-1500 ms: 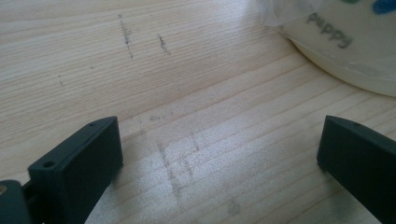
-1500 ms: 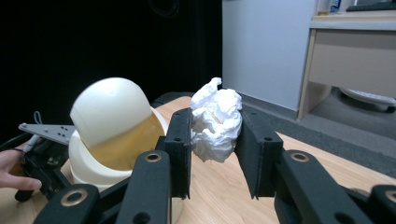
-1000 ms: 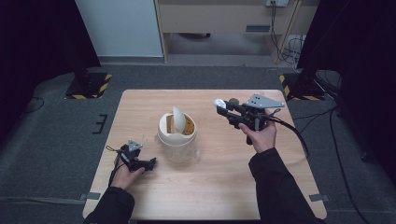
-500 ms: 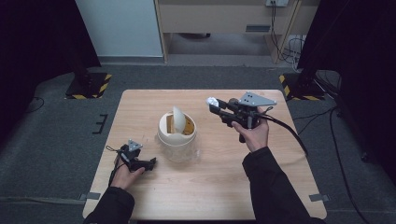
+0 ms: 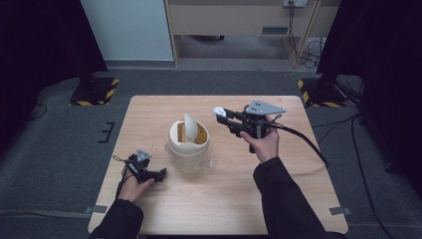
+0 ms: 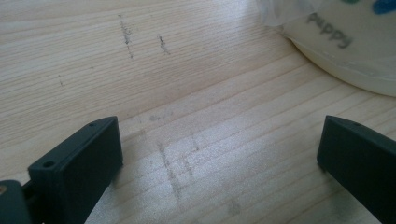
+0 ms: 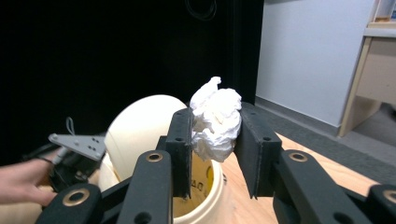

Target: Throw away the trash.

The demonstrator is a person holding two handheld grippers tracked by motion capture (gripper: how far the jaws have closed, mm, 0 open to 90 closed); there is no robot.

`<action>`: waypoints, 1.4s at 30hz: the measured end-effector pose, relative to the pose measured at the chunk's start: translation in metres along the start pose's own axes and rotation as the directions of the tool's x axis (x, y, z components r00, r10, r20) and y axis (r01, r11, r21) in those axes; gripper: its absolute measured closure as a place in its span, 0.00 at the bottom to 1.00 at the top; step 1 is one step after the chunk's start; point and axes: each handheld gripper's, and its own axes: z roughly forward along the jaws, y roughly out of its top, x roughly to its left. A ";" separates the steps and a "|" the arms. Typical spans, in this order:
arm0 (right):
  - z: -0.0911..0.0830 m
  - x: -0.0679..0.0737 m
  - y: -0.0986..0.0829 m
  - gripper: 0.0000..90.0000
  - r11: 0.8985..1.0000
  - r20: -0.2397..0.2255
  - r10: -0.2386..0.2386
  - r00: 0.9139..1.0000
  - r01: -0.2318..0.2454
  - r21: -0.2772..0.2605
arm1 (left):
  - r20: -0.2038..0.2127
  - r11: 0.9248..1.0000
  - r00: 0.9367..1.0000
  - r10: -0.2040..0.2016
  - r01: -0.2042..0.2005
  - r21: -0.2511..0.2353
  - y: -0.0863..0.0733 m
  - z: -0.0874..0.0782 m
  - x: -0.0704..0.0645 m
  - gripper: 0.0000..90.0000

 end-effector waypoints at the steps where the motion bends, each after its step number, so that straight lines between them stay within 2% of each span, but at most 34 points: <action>1: 0.001 0.001 0.002 0.75 1.000 -0.006 -0.003 1.000 0.003 0.000 | 0.000 1.000 1.000 0.000 0.000 0.000 0.000 0.000 0.000 0.00; 7: 0.007 0.001 0.007 0.75 1.000 -0.024 0.001 1.000 -0.001 -0.014 | 0.000 1.000 1.000 0.000 0.000 0.000 0.000 0.000 0.000 0.00; 13: 0.013 0.002 0.003 0.75 1.000 -0.032 0.004 0.999 -0.004 0.000 | 0.000 1.000 1.000 0.000 0.000 0.000 0.000 0.000 0.000 0.00; 22: 0.024 0.000 -0.014 0.74 0.998 -0.025 0.009 1.000 -0.008 0.066 | 0.000 1.000 1.000 0.000 0.000 0.000 0.000 0.000 0.000 0.00; 28: 0.034 0.002 -0.027 0.74 0.993 -0.039 0.011 0.999 -0.006 0.118 | 0.000 1.000 1.000 0.000 0.000 0.000 0.000 0.000 0.000 0.00; 42: 0.048 0.008 -0.039 0.74 0.981 -0.069 0.015 0.998 -0.001 0.193 | 0.000 1.000 1.000 0.000 0.000 0.000 0.000 0.000 0.000 0.00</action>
